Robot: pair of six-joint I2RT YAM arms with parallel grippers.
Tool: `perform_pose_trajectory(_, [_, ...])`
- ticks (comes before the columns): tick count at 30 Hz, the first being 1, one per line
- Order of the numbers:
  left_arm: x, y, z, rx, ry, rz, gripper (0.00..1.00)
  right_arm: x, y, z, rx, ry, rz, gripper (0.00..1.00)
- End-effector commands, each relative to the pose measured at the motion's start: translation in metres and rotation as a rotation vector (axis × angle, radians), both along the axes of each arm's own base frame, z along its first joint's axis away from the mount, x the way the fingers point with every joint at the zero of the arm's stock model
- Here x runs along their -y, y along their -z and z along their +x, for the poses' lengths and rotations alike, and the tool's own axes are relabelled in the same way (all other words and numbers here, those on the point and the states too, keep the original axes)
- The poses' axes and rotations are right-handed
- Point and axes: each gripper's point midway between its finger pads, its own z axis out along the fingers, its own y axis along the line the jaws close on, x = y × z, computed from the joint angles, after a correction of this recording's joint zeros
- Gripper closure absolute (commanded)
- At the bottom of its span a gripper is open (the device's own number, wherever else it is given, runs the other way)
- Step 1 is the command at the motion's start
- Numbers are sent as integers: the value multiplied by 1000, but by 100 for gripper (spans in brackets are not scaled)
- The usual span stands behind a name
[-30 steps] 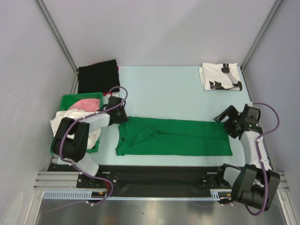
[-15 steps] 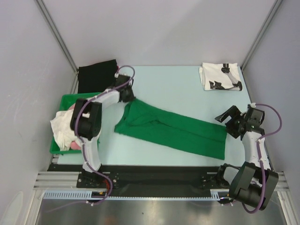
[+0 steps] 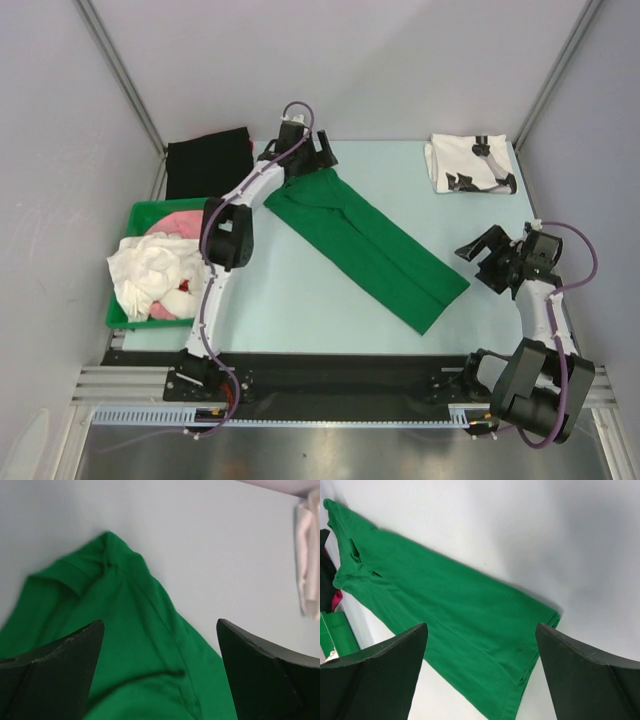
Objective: Fold and stack the t-shirts
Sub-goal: Fold the tshirt
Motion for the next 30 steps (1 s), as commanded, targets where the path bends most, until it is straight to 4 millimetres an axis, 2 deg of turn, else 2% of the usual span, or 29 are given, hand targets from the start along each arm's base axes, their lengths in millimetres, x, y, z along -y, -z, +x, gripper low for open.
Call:
perform_pose_trajectory(1, [17,-148,-21,247,60,-69,0,-7,-14,1,44,-36,-6,5])
perform_pose_trajectory(2, [15,-170,-30,257,61,-66,0,-8,-19,1,50,-39,-6,5])
perform_pose_trajectory(3, [12,-178,-39,249,62,-46,0,-11,-22,0,53,-47,-5,4])
perform_pose_trajectory(4, [7,-173,-53,195,59,-17,0,-11,-27,-1,56,-46,-9,5])
perform_pose_trajectory(5, [12,-151,-71,129,67,16,0,-12,-33,-5,57,-39,-16,4])
perform_pose_trajectory(6, [6,-175,-90,156,47,31,0,-12,-43,-4,75,-36,-23,4])
perform_pose_trajectory(7, [6,-170,-103,139,42,48,0,-13,-46,-9,65,-32,-22,4])
perform_pose_trajectory(8, [14,-137,-133,65,66,91,1,-11,-52,-10,73,-19,-33,4])
perform_pose_trajectory(9, [14,-153,-154,84,62,91,1,-11,-65,-10,98,-16,-42,4])
perform_pose_trajectory(10, [16,-148,-171,71,57,102,2,-13,-67,-14,85,-5,-31,4])
perform_pose_trajectory(11, [31,-115,-205,5,106,134,4,-14,-71,-16,90,-1,-29,4])
perform_pose_trajectory(12, [39,-107,-223,-19,120,129,5,-16,-74,-18,97,1,-27,4])
perform_pose_trajectory(13, [45,-111,-242,-18,133,119,7,-17,-75,-21,85,7,-24,4])
perform_pose_trajectory(14, [62,-86,-276,-70,197,142,9,-18,-76,-23,78,11,-20,3])
perform_pose_trajectory(15, [71,-80,-294,-99,207,126,10,-17,-79,-26,85,14,-25,3])
perform_pose_trajectory(16, [92,-76,-324,-112,273,111,11,-17,-81,-28,72,24,-28,3])
perform_pose_trajectory(17, [97,-59,-343,-150,303,120,14,-15,-83,-30,71,27,-38,3])
perform_pose_trajectory(19, [115,-49,-373,-201,333,84,17,-14,-86,-35,62,38,-52,2])
perform_pose_trajectory(20, [127,-41,-397,-219,380,90,18,-13,-92,-35,73,38,-60,2])
perform_pose_trajectory(21, [134,-38,-409,-239,383,79,19,-12,-95,-36,76,39,-64,2])
perform_pose_trajectory(22, [145,-34,-430,-254,418,82,19,-13,-96,-38,75,39,-63,2])
perform_pose_trajectory(24, [162,-26,-450,-282,453,76,20,-13,-99,-39,82,40,-61,2])
perform_pose_trajectory(25, [169,-22,-467,-294,485,96,21,-15,-99,-39,83,33,-52,2])
perform_pose_trajectory(30, [195,1,-489,-357,496,88,23,-17,-99,-40,89,22,-47,2])
